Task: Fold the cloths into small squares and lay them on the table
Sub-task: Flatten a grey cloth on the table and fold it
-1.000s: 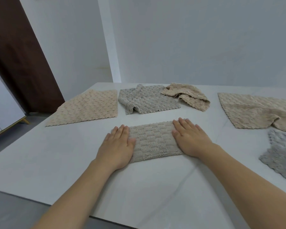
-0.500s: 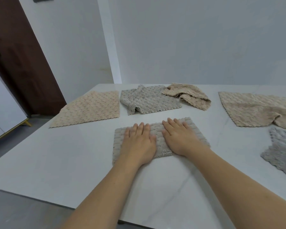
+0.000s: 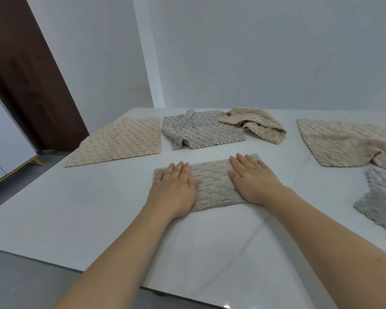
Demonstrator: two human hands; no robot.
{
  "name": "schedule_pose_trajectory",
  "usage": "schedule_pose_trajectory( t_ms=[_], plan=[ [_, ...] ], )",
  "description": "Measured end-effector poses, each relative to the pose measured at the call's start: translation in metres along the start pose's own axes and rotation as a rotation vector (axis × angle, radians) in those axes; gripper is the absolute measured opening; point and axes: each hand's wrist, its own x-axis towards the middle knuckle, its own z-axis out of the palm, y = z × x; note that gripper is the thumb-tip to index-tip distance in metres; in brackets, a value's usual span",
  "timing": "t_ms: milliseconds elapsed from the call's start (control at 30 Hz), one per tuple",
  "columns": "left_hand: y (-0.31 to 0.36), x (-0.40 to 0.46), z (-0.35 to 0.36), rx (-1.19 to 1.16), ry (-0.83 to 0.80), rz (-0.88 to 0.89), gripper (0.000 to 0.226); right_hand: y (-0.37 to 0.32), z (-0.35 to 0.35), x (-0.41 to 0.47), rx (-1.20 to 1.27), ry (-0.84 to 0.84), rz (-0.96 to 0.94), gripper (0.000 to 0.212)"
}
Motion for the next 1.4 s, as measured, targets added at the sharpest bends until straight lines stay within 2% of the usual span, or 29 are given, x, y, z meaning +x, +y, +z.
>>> schedule_pose_trajectory(
  t_ms=[133, 267, 367, 433, 533, 800, 1067, 1133, 1233, 1300, 1367, 1400],
  plan=[
    [-0.027, -0.011, -0.006, 0.018, -0.019, -0.080, 0.062, 0.025, -0.006, -0.007, 0.037, -0.026, 0.085, 0.055],
    [-0.030, -0.014, -0.018, 0.120, -0.041, -0.127, 0.064, 0.020, -0.016, -0.009, -0.042, -0.036, 0.122, 0.055],
    [-0.002, -0.001, -0.030, 0.054, 0.101, -0.097, 0.064, -0.005, -0.026, -0.001, 0.001, 0.105, 0.031, 0.054],
    [0.024, 0.004, -0.028, -0.043, 0.164, 0.003, 0.061, -0.022, -0.024, 0.002, 0.112, 0.129, -0.043, 0.052],
    [0.044, 0.001, -0.004, -0.041, 0.076, 0.120, 0.059, -0.028, -0.001, 0.003, 0.061, 0.019, -0.032, 0.053],
    [0.037, 0.004, 0.003, -0.005, 0.014, 0.099, 0.062, -0.022, 0.004, 0.006, -0.001, -0.010, -0.006, 0.054],
    [-0.028, -0.015, -0.008, -0.022, -0.026, -0.029, 0.062, 0.024, -0.004, -0.007, 0.009, -0.019, 0.086, 0.055],
    [-0.040, -0.027, -0.015, 0.068, -0.006, -0.026, 0.065, 0.030, -0.005, -0.008, 0.018, -0.037, 0.115, 0.056],
    [-0.045, -0.048, -0.028, 0.334, 0.137, 0.183, 0.071, 0.026, -0.011, -0.003, -0.048, -0.077, 0.145, 0.057],
    [-0.044, -0.058, -0.030, 0.394, 0.257, 0.404, 0.053, 0.024, -0.021, 0.005, -0.143, -0.136, 0.173, 0.059],
    [-0.033, -0.065, -0.039, 0.463, 0.207, 0.519, 0.035, 0.024, -0.037, 0.019, -0.245, -0.214, 0.224, 0.065],
    [-0.023, -0.065, -0.046, 0.519, 0.120, 0.537, 0.029, 0.023, -0.046, 0.027, -0.306, -0.244, 0.251, 0.070]
  ],
)
